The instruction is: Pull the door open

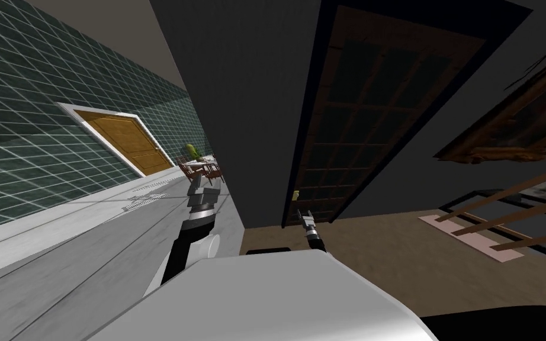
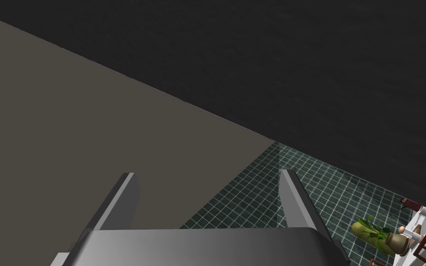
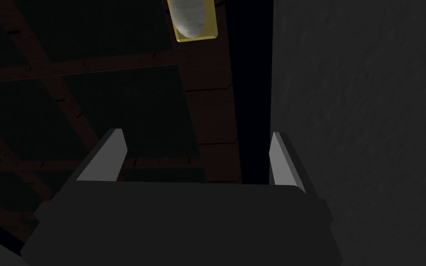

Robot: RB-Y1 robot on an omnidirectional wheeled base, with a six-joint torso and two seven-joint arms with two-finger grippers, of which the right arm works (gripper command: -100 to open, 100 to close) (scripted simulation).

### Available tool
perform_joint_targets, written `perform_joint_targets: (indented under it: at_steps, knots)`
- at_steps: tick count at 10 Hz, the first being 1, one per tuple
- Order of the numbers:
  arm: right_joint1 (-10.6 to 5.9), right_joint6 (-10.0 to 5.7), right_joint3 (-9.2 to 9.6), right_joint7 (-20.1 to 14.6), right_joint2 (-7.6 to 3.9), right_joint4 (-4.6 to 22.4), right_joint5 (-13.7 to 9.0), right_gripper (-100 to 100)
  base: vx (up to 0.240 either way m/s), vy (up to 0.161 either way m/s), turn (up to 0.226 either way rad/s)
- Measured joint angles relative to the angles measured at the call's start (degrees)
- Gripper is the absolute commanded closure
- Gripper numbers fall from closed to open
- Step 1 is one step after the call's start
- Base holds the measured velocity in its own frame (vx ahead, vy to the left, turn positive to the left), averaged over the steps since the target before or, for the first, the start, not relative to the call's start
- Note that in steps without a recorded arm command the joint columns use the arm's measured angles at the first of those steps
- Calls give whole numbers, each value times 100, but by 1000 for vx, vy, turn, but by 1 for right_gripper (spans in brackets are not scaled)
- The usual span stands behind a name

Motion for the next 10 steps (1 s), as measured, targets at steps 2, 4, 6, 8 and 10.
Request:
perform_joint_targets:
  at_steps: [2, 4, 6, 8, 10]
  knots:
    - [-64, -60, 31, 256, -33, 250, -15, -100, 55, -106, 145]
    - [-121, -134, 62, 497, -57, 495, -28, -100, 48, -91, 131]
    - [-155, -163, 85, 692, -81, 648, -39, -100, 25, -51, 51]
    - [-199, -258, 26, 655, -145, 842, -79, -100, 116, 58, 232]
    - [-177, -416, -143, 518, -285, 1074, -190, -100, 201, 75, 299]
